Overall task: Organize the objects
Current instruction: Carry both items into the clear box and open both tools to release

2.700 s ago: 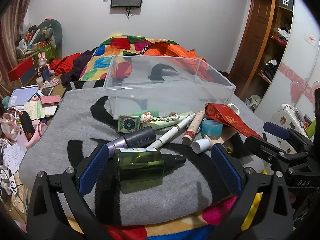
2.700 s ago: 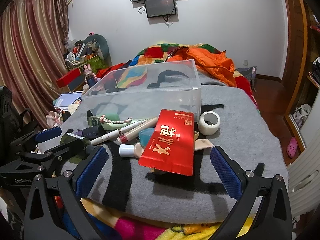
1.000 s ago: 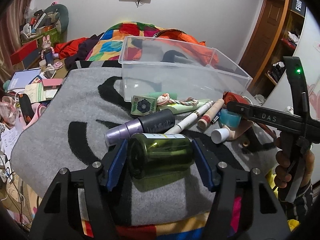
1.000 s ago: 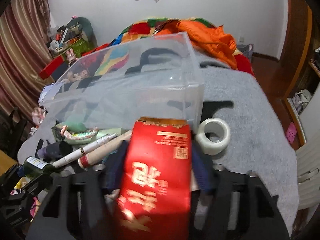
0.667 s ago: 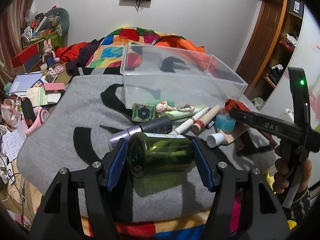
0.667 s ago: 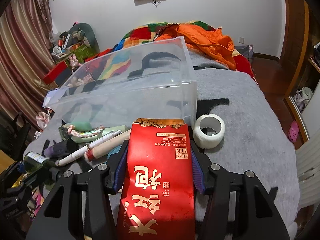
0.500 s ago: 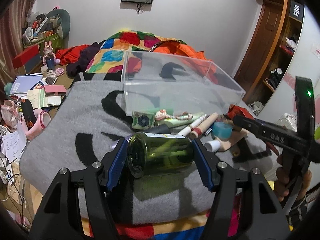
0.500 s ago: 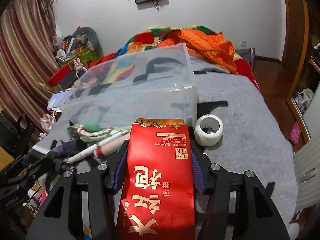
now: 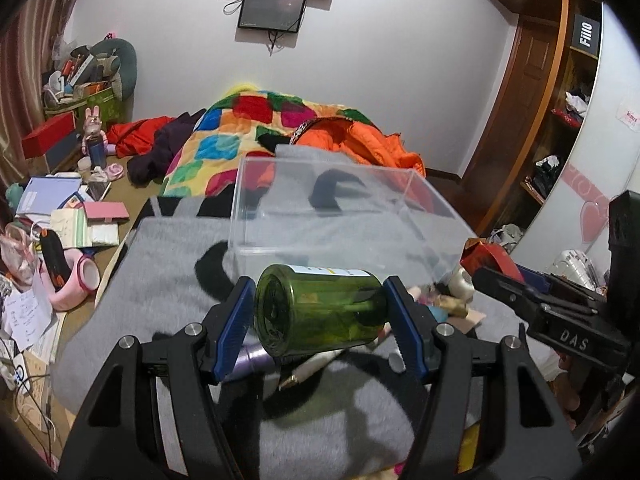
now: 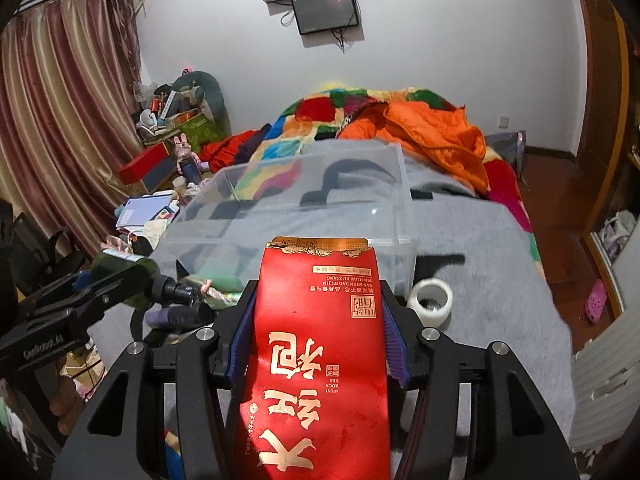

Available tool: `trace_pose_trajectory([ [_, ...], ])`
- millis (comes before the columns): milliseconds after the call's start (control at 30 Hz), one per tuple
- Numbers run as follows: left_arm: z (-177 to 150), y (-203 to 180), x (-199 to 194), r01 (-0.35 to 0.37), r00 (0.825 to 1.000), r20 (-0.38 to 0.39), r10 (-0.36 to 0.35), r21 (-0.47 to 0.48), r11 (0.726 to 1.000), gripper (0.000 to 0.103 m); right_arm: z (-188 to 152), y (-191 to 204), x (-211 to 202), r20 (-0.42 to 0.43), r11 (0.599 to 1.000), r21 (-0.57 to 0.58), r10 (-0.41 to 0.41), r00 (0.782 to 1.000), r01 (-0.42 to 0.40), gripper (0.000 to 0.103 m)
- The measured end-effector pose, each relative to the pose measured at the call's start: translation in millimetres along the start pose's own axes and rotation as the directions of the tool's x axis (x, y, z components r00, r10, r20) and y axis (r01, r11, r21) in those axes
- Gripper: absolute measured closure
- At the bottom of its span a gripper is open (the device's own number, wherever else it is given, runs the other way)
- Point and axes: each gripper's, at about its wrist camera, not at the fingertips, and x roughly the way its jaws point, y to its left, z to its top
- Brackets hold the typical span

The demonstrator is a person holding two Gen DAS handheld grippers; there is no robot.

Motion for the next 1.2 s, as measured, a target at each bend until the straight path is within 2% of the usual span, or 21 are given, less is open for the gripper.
trace_pose_trajectory([
  [400,43,-10,7,-0.008,0.998,0.056,0.005,0.048,0.999,0.038,34,4,9,0.054,1.000,-0.020,0.014,0.998,-0.013,0.052],
  [633,56,-13,44,0.016,1.000,0.024,-0.017,0.029,0.999,0.038,55,6,23,0.095,0.997,-0.056,-0.051,0.994,0.057,0.052],
  [833,65,-12,78,0.018,0.999,-0.033,-0.017,0.027,0.999,0.038,73,-1,50,0.057,0.996,-0.058,-0.058,0.997,0.061,0.052],
  [967,69,-6,100,0.039,0.996,-0.083,-0.039,-0.001,0.999,0.038,84,-2,74,0.019,0.990,-0.101,-0.096,0.995,0.098,0.052],
  [1200,70,0,126,0.029,0.991,-0.134,-0.031,-0.017,0.999,0.038,91,-7,104,-0.050,0.985,-0.135,-0.113,0.992,0.105,0.052],
])
